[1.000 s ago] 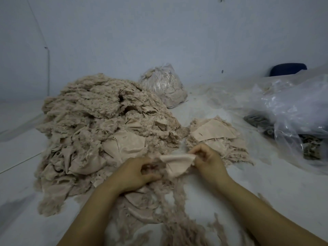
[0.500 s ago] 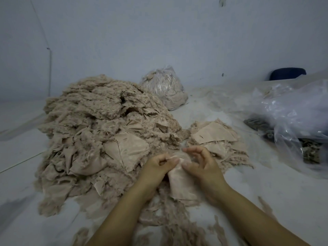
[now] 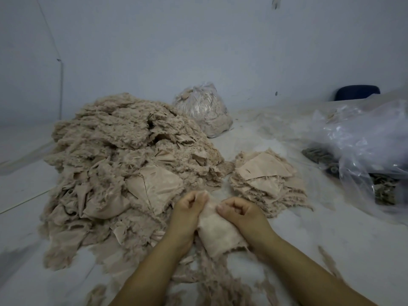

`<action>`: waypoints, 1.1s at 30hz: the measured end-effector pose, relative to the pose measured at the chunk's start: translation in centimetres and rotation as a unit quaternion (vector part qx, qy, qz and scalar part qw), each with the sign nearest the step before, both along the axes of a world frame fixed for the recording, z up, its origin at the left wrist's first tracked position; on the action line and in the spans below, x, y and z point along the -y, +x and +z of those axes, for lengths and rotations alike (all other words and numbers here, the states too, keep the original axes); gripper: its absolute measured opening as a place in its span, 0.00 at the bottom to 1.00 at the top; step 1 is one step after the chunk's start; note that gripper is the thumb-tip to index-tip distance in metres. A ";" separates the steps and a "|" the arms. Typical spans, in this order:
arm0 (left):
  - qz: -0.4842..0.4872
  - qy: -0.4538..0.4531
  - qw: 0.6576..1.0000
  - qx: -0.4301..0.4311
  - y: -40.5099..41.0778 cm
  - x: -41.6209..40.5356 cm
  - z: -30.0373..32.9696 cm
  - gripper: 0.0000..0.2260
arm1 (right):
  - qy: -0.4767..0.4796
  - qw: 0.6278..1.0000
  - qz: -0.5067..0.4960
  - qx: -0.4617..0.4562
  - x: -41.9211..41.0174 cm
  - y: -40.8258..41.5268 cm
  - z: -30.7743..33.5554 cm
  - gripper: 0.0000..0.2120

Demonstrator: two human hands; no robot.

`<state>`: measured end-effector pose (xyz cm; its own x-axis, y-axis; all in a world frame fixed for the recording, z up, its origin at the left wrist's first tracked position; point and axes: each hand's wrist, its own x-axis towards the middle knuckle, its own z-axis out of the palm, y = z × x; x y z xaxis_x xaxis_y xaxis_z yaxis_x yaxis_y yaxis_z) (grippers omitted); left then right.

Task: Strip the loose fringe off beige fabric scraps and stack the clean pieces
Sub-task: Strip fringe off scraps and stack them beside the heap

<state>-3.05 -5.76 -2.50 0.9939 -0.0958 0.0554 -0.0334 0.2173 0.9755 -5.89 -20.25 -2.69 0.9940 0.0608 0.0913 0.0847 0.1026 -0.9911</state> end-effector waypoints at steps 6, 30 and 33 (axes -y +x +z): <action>0.064 0.053 0.994 0.073 -0.1 -0.4 0.7 0.15 | 0.030 0.999 -0.037 -0.007 0.0 0.1 0.1 0.09; 0.079 0.000 0.996 0.030 -0.1 -0.7 0.0 0.10 | 0.153 0.983 -0.043 -0.088 -0.3 0.1 0.3 0.11; 0.066 0.006 0.997 0.036 -0.1 -0.6 -0.1 0.12 | 0.180 0.975 -0.004 -0.127 -0.4 0.0 0.4 0.19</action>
<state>-3.18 -5.12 -2.58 0.9914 0.0335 0.1269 -0.1310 0.1948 0.9721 -5.90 -19.81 -2.24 0.9878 0.0620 -0.1431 -0.1557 0.4488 -0.8799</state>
